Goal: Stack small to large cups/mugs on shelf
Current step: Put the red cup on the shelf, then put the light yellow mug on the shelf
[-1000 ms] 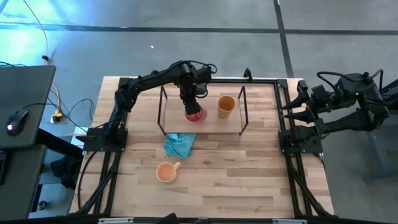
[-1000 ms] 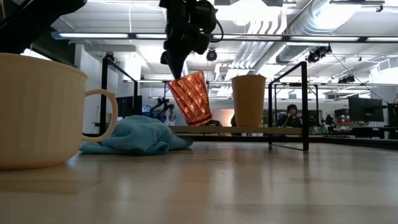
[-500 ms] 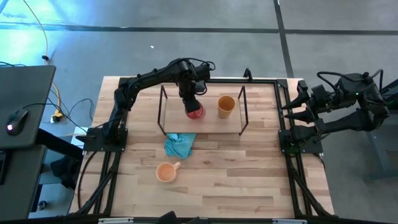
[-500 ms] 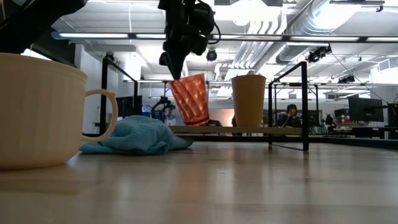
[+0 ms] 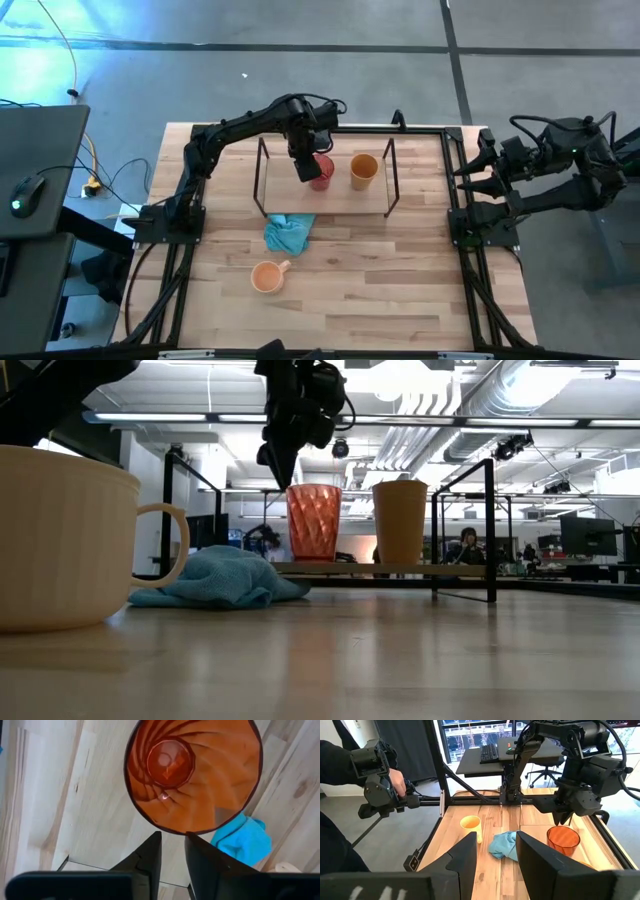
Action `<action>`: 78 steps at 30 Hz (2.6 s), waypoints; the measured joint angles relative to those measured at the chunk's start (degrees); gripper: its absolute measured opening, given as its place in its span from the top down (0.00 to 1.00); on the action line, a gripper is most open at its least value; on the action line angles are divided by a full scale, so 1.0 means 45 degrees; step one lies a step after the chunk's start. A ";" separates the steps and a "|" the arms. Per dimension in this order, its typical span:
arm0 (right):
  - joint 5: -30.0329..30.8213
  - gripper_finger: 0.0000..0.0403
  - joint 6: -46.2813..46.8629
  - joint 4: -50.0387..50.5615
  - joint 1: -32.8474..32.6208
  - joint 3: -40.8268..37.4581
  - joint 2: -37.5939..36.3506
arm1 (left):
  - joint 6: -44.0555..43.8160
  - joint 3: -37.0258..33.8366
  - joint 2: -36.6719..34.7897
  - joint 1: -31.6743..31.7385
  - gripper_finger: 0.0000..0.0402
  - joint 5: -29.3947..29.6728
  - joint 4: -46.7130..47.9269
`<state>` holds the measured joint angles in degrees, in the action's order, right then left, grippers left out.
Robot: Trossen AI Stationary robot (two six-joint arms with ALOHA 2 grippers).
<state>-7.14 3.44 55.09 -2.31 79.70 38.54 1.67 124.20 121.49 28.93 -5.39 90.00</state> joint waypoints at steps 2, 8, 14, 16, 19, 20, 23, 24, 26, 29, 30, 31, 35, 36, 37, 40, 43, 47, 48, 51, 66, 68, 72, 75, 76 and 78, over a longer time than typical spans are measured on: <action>0.0000 0.68 0.0018 0.0000 0.0002 0.0000 -0.0001 | 0.0000 0.0000 0.0002 0.0000 0.82 0.0000 0.0002; -0.0005 0.68 0.0136 0.0000 0.0002 0.0000 0.0000 | -0.0001 0.0000 0.0004 -0.0005 0.82 0.0122 0.0001; -0.0015 0.68 0.0199 0.0000 0.0000 0.0000 0.0000 | -0.0102 0.0005 -0.0111 -0.0005 0.82 0.0570 0.0004; -0.0062 0.68 0.0210 0.0002 0.0004 -0.0002 0.0000 | -0.0107 0.0005 -0.0193 0.0000 0.82 0.0583 0.0003; -0.0073 0.68 0.0270 0.0000 0.0000 0.0000 -0.0005 | -0.0109 0.0005 -0.0245 -0.0005 0.82 0.0588 0.0002; -0.0071 0.68 0.0333 0.0003 0.0000 0.0000 -0.0005 | -0.0146 0.0005 -0.0289 -0.0005 0.82 0.0478 -0.0001; -0.0107 0.68 0.0579 0.0000 0.0000 0.0000 -0.0005 | -0.0310 0.0001 -0.0598 -0.0013 0.82 -0.0137 0.0002; -0.0140 0.68 0.0612 0.0005 0.0005 0.0000 -0.0005 | -0.0427 0.0003 -0.0741 -0.0019 0.82 -0.0279 0.0001; -0.0279 0.68 0.0615 0.0000 0.0000 0.0000 -0.0003 | -0.0626 0.0000 -0.1053 -0.0132 0.82 -0.0443 0.0003; -0.0440 0.68 0.0594 0.0005 0.0000 0.0000 -0.0005 | -0.0891 0.0000 -0.1687 -0.0374 0.82 -0.0660 -0.0001; -0.0469 0.68 0.0548 0.0005 0.0001 0.0000 -0.0004 | -0.1016 0.0000 -0.1941 -0.0509 0.82 -0.0748 0.0003; -0.0545 0.68 0.0454 0.0003 0.0002 0.0000 -0.0002 | -0.1054 0.0000 -0.2216 -0.0643 0.82 -0.0830 0.0004; -0.0660 0.68 0.0069 0.0003 0.0000 0.0000 -0.0005 | -0.1139 0.0000 -0.3250 -0.1283 0.82 -0.1244 0.0004; -0.0661 0.68 -0.0020 0.0000 0.0000 0.0000 -0.0005 | -0.1142 0.0000 -0.3524 -0.1461 0.82 -0.1291 -0.0001; -0.0661 0.68 -0.0152 0.0000 0.0000 0.0000 -0.0001 | -0.1151 0.0000 -0.3803 -0.1650 0.82 -0.1321 0.0000; -0.0661 0.68 -0.0315 0.0000 0.0000 0.0000 -0.0002 | -0.1151 0.0000 -0.4500 -0.2288 0.82 -0.1208 0.0004; -0.0661 0.68 -0.0340 -0.0005 0.0000 0.0000 0.0000 | -0.1231 0.0000 -0.4972 -0.3031 0.82 -0.0759 0.0003; -0.0656 0.68 -0.0214 -0.0018 0.0002 -0.0001 0.0000 | -0.1446 0.0000 -0.5290 -0.4084 0.82 -0.0207 0.0004; -0.0656 0.68 -0.0191 -0.0049 0.0000 0.0000 0.0008 | -0.1475 0.0000 -0.5309 -0.4352 0.82 -0.0144 0.0001; -0.0656 0.68 -0.0081 -0.0345 0.0000 0.0000 0.0029 | -0.1658 0.0000 -0.5309 -0.5142 0.82 0.0231 -0.0001; -0.0653 0.68 0.0667 -0.0189 0.0001 0.0005 0.1005 | -0.3907 -0.3821 -0.5308 -0.8479 0.82 0.0695 -0.0597; -0.0679 0.68 0.0587 0.0067 0.0000 0.0005 0.1363 | -0.4308 -0.4373 -0.5428 -0.8838 0.82 0.0690 -0.1112; -0.0829 0.68 0.0364 0.0160 0.0005 0.0005 0.2051 | -0.5010 -0.4804 -0.5576 -0.9452 0.82 0.0708 -0.1681; -0.1290 0.68 0.0349 0.0073 0.0005 0.0005 0.2727 | -0.5554 -0.4784 -0.5737 -0.9800 0.82 0.1147 -0.1939; -0.1479 0.68 0.0335 0.0045 0.0002 0.0005 0.2982 | -0.5748 -0.4798 -0.5843 -0.9917 0.82 0.1368 -0.1943; -0.1607 0.68 0.0335 0.0002 0.0000 0.0005 0.3533 | -0.6101 -0.4784 -0.6120 -1.0123 0.82 0.1834 -0.2114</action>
<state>-14.37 4.95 55.10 -2.31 79.72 54.44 -25.78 102.67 93.95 -16.63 2.87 80.49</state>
